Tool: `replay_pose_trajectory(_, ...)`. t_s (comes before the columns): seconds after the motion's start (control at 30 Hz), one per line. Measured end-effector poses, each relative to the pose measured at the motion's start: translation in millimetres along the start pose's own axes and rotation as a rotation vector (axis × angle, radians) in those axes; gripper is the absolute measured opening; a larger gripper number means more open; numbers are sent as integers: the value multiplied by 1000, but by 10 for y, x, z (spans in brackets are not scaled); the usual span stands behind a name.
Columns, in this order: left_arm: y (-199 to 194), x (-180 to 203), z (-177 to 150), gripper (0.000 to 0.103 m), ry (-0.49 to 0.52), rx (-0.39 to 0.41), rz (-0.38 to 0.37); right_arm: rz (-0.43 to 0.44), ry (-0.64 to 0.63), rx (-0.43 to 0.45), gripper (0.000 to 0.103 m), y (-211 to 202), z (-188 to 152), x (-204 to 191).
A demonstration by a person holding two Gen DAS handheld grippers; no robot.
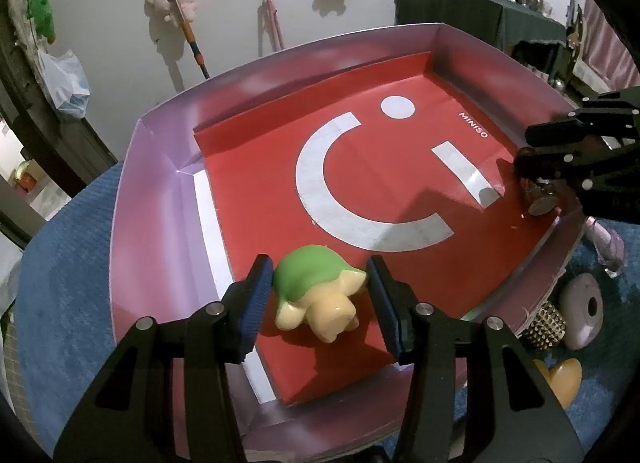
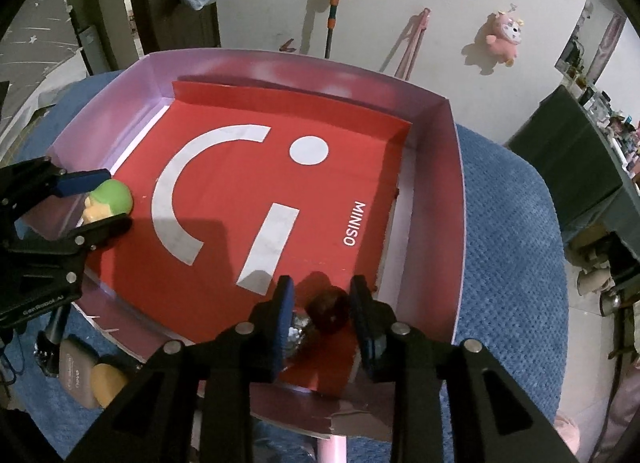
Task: Organize rigid objects
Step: 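Carry the turtle toy into the pink box with left tool while right tool releases jar and ball inside, then open left tool and withdraw both tools from the box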
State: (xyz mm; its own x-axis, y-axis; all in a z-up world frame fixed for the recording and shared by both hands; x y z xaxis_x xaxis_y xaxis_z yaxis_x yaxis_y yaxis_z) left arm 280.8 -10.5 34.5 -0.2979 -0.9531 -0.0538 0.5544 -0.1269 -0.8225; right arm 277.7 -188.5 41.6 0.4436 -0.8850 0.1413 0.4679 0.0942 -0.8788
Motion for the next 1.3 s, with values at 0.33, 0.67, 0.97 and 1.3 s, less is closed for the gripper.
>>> replay_pose_trajectory(0.33,-360,-56,54,72,-57,120,-50,36,16,40,47,-139,-19,-49)
replay_pose_trajectory(0.67,-1114,-15,-184,88,-146,292,-99,4,32,273,85,-985,-177,-165)
replay_pose_trajectory(0.97,-1708,111,-580,98,-196,442,-89,-39,35,463,103,-1647,-560,-407)
replay_pose_trajectory(1.3,-1827,219,-1111,98,-278,502,-46,-82,105,568,103,-1817,-1269,-563)
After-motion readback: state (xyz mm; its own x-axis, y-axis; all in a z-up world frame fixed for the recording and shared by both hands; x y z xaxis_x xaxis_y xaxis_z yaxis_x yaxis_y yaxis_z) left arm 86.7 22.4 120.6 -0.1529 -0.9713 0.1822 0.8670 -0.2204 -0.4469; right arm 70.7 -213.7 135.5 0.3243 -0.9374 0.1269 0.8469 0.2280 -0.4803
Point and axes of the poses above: each gripper's, at about its wrist camera, not at the fingertips, and y roughly the way its jaws point, x to its right, z to its top, the point moved 3 cm from there along y, roughly the way its jaws point, and after that the axes turned 6 degrees about -y, right-handed, at the moved point
